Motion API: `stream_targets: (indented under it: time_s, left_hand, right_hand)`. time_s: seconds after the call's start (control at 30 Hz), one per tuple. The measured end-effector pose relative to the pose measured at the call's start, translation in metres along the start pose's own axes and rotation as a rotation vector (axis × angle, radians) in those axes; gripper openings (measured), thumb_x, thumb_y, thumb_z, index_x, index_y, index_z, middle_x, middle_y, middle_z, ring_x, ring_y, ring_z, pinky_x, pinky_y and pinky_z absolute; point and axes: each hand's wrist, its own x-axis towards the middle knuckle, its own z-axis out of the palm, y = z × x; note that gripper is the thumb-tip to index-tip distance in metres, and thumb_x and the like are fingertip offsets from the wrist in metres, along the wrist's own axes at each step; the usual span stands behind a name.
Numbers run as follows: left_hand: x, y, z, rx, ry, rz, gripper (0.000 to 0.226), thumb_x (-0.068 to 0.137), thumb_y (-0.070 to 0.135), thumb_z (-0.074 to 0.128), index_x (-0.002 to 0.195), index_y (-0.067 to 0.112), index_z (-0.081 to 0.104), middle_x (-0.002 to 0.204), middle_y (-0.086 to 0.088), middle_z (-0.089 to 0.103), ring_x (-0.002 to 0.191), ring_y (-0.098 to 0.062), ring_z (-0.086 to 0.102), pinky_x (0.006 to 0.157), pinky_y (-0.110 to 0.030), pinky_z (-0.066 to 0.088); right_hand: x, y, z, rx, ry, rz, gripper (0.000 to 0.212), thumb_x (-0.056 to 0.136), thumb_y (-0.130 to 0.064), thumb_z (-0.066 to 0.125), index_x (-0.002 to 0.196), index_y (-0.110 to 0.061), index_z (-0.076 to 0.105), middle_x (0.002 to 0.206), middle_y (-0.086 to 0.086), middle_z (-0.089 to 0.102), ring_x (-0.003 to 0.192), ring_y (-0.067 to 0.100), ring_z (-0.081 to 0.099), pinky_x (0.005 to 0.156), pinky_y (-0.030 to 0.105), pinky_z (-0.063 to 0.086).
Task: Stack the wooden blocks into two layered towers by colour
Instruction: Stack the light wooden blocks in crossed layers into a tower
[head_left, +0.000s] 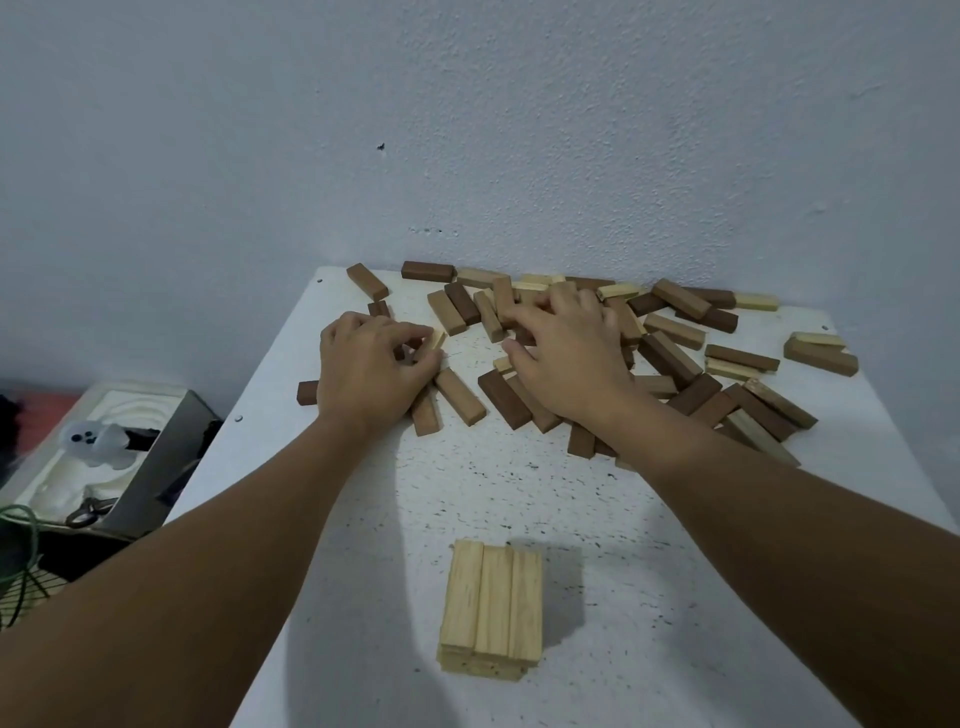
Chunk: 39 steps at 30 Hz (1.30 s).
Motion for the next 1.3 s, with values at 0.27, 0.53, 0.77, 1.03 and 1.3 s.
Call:
stream_targets:
  time_s: [0.27,0.53,0.77,1.03,1.3]
  left_hand:
    - [0.000,-0.002,0.001,-0.004,-0.003,-0.009,0.024,0.094,0.046,0.067,0.109,0.032,0.081,0.091,0.009,0.071,0.105,-0.023,0.050,0.093,-0.038,0.032]
    - [0.001,-0.001,0.002,-0.015,0.021,-0.010,0.027,0.097,0.044,0.065,0.112,0.027,0.080,0.089,0.006,0.071,0.103,-0.023,0.051,0.092,-0.042,0.040]
    - [0.004,-0.002,0.003,0.016,-0.001,-0.034,0.030,0.096,0.046,0.064,0.113,0.029,0.080,0.092,0.006,0.071,0.105,-0.021,0.049,0.094,-0.043,0.040]
    - [0.006,0.000,0.002,0.019,-0.008,-0.040,0.030,0.095,0.045,0.064,0.113,0.028,0.080,0.092,0.006,0.071,0.105,-0.021,0.049,0.091,-0.043,0.042]
    - [0.005,-0.001,0.002,0.021,-0.004,-0.034,0.030,0.096,0.045,0.064,0.113,0.026,0.080,0.094,0.004,0.072,0.106,-0.023,0.050,0.090,-0.045,0.043]
  right_hand:
    - [0.004,-0.008,0.008,0.069,-0.106,-0.089,0.031,0.101,-0.035,0.047,0.123,-0.035,0.070,0.125,-0.012,0.063,0.126,0.019,0.047,0.115,0.048,0.020]
    - [0.016,0.017,0.010,0.104,-0.051,-0.084,0.042,0.105,-0.039,0.047,0.147,-0.037,0.053,0.161,-0.006,0.042,0.148,0.025,0.035,0.122,0.057,0.020]
    - [-0.002,0.003,0.007,0.137,-0.181,-0.146,0.042,0.106,-0.050,0.041,0.143,-0.038,0.055,0.154,-0.012,0.048,0.150,0.013,0.027,0.124,0.061,-0.005]
    - [0.009,0.030,0.004,0.129,0.085,-0.012,0.033,0.105,-0.038,0.043,0.123,-0.032,0.070,0.125,-0.005,0.063,0.122,0.023,0.050,0.110,0.044,0.027]
    - [0.010,0.034,0.009,0.134,-0.001,-0.008,0.034,0.101,-0.041,0.049,0.128,-0.039,0.068,0.124,-0.006,0.066,0.122,0.022,0.053,0.113,0.049,0.030]
